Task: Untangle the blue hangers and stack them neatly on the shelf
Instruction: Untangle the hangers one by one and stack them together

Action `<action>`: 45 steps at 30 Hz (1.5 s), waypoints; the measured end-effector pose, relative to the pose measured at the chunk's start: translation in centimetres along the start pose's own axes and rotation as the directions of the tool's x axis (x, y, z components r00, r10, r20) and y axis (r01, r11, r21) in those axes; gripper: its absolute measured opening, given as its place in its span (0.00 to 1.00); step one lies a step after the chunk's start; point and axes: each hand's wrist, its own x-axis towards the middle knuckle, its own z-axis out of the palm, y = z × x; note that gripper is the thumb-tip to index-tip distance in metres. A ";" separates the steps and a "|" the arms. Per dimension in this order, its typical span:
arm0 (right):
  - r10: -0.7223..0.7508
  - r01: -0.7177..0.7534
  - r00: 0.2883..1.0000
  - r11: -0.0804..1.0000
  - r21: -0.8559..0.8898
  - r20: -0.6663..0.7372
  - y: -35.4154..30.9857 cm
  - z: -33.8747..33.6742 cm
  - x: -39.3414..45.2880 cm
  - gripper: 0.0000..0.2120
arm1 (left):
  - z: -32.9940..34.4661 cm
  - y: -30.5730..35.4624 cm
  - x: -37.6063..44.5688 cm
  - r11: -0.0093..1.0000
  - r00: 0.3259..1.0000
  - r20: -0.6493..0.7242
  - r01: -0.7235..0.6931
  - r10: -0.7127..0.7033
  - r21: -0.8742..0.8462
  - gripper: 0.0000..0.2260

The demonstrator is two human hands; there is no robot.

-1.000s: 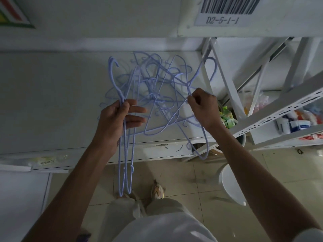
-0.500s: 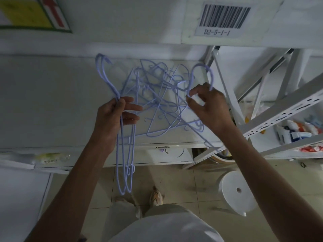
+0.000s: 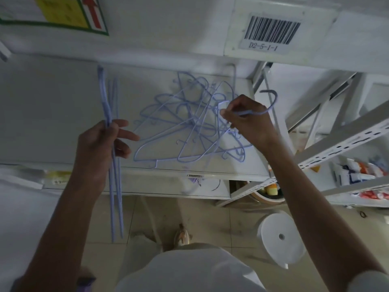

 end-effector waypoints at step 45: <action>0.243 -0.534 0.797 0.713 0.455 0.554 -1.9 15.3 -10.8 0.17 | 5.8 -2.3 0.7 0.951 0.947 0.173 0.290 -0.270 -0.107 0.11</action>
